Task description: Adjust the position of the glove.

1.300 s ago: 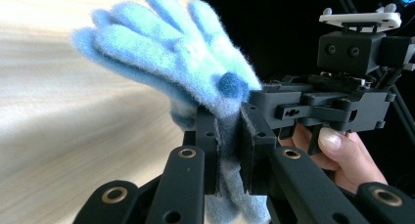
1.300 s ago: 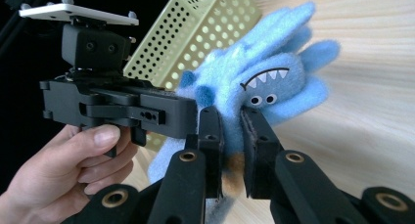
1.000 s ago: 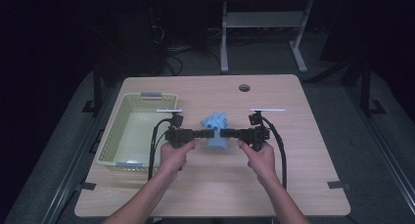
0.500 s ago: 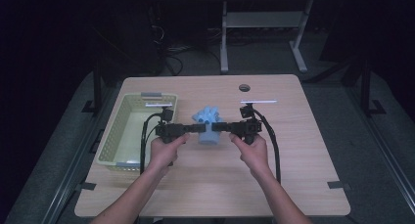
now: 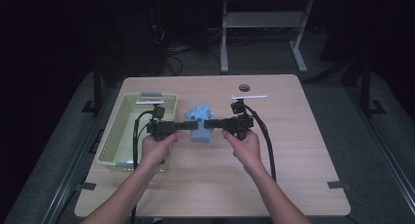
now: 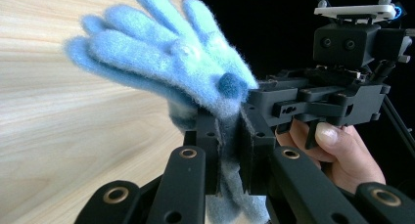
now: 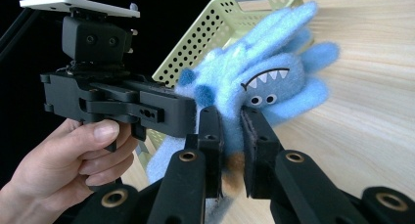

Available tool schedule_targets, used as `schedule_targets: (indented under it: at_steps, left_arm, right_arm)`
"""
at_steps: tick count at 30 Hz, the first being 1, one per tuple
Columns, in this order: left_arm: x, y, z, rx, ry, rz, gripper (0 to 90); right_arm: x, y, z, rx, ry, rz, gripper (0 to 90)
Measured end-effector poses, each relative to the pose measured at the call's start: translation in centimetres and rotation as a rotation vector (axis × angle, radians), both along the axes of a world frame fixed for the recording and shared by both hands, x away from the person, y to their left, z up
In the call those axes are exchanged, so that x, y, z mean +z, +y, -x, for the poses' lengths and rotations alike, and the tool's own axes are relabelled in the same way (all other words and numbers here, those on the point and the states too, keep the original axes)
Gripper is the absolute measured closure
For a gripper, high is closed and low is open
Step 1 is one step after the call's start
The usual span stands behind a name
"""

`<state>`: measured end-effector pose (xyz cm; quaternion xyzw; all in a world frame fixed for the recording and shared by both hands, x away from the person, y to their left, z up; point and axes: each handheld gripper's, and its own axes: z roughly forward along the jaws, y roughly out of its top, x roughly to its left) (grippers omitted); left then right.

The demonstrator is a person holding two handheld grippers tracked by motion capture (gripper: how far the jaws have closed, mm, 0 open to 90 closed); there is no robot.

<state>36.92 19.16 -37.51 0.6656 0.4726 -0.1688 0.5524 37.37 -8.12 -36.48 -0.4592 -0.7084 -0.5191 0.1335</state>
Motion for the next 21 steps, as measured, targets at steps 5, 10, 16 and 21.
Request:
schedule_targets:
  at_steps: [5,10,16,21]
  left_arm:
    - [0.1,0.7,0.0,0.008,-0.001,0.0,80.9]
    - [0.2,1.4,0.1,0.023,-0.007,0.004,80.9]
    - [0.4,1.9,0.3,0.029,-0.011,-0.001,80.9]
    - [0.3,2.5,0.7,0.038,-0.012,-0.005,80.9]
  right_arm:
    - [0.0,0.7,-0.2,0.006,0.002,-0.005,80.0]
    - [0.2,1.5,-0.4,0.018,-0.012,0.004,80.0]
    - [0.5,2.1,-0.5,0.026,-0.014,0.01,79.9]
    - [0.4,2.7,-0.5,0.037,-0.017,0.01,80.0]
